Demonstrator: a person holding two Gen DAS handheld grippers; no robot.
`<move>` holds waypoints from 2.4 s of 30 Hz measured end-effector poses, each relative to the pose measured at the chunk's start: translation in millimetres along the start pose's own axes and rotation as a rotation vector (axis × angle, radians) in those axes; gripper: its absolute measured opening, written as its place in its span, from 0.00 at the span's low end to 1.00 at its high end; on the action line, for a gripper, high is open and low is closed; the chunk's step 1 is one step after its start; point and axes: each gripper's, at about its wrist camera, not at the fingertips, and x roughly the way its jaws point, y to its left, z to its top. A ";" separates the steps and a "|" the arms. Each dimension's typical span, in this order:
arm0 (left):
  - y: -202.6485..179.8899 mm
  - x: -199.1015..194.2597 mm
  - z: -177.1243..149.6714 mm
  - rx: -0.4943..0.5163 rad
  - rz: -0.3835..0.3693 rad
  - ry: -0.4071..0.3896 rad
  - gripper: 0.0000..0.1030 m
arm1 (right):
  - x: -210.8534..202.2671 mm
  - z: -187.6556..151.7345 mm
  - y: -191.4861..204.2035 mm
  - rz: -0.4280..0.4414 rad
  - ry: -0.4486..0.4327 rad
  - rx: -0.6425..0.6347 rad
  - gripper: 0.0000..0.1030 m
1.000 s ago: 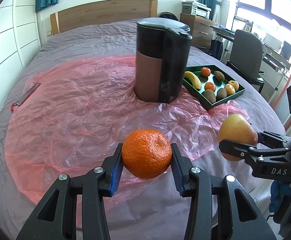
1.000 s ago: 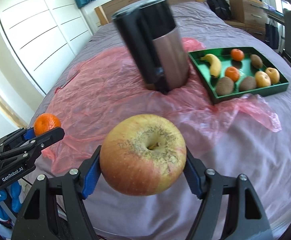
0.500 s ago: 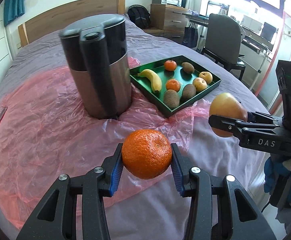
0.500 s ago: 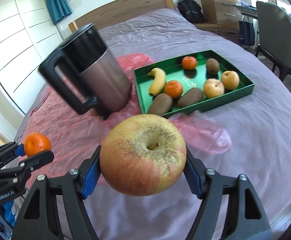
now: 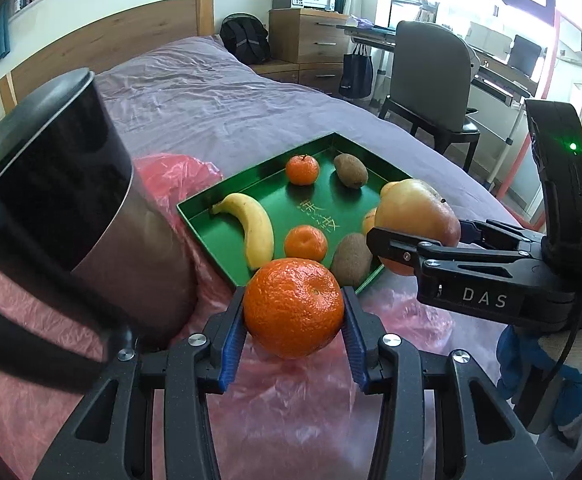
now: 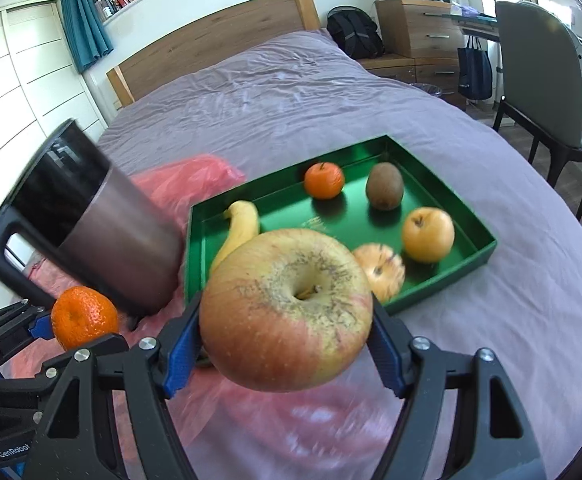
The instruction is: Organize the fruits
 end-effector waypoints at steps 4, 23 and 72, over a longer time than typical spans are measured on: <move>3.6 33.7 21.0 -0.018 0.011 0.007 0.38 | 26.0 18.0 -16.0 -0.016 -0.004 -0.005 0.84; 2.0 145.6 54.7 0.044 0.050 0.057 0.38 | 108.1 67.4 -41.0 -0.107 0.023 -0.172 0.85; -25.3 39.5 11.6 0.073 0.067 0.012 0.75 | 24.5 37.3 -23.3 -0.156 0.015 -0.155 1.00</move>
